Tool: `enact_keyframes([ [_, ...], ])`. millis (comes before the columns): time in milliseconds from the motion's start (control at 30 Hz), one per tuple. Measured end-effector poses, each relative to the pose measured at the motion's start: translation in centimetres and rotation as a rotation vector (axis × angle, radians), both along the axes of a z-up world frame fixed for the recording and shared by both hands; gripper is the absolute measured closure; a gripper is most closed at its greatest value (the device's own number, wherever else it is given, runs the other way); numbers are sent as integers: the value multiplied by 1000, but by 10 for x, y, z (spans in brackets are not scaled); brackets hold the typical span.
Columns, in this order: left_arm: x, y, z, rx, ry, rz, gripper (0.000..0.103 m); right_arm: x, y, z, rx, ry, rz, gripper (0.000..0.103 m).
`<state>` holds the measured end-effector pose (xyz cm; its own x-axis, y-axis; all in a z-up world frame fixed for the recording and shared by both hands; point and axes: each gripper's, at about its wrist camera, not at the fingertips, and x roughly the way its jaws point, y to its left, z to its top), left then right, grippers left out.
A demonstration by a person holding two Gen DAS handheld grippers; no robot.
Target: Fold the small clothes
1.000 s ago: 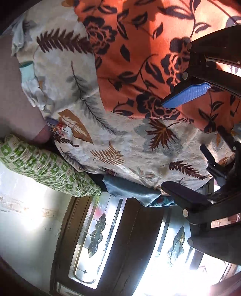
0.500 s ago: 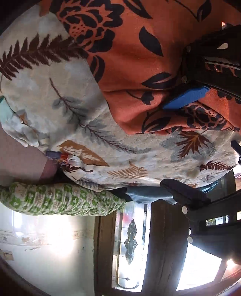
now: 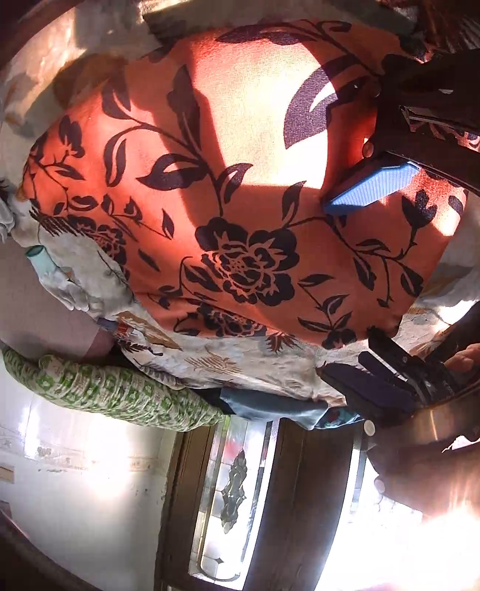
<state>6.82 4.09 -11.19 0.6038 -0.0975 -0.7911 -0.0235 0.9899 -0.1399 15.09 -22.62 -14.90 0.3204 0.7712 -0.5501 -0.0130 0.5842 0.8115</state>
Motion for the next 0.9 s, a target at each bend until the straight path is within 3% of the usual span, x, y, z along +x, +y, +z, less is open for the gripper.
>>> enact_keyframes([
  [67,-7,1,8,12,-10,12,15,-7,4,21,39,-62,26,18],
  [167,-14,-2,15,36,5,24,15,-21,4,40,6,-152,26,17],
  [333,-29,-12,29,84,-6,9,15,-13,-10,-18,59,21,-59,18],
  [500,-37,-22,37,127,-11,2,15,-40,-10,31,97,-118,24,18],
  [667,-44,-38,39,146,-15,-22,15,-94,-24,61,-108,-275,8,18],
  [900,-60,-55,53,119,-35,-22,15,-162,-36,70,-385,-378,46,18],
])
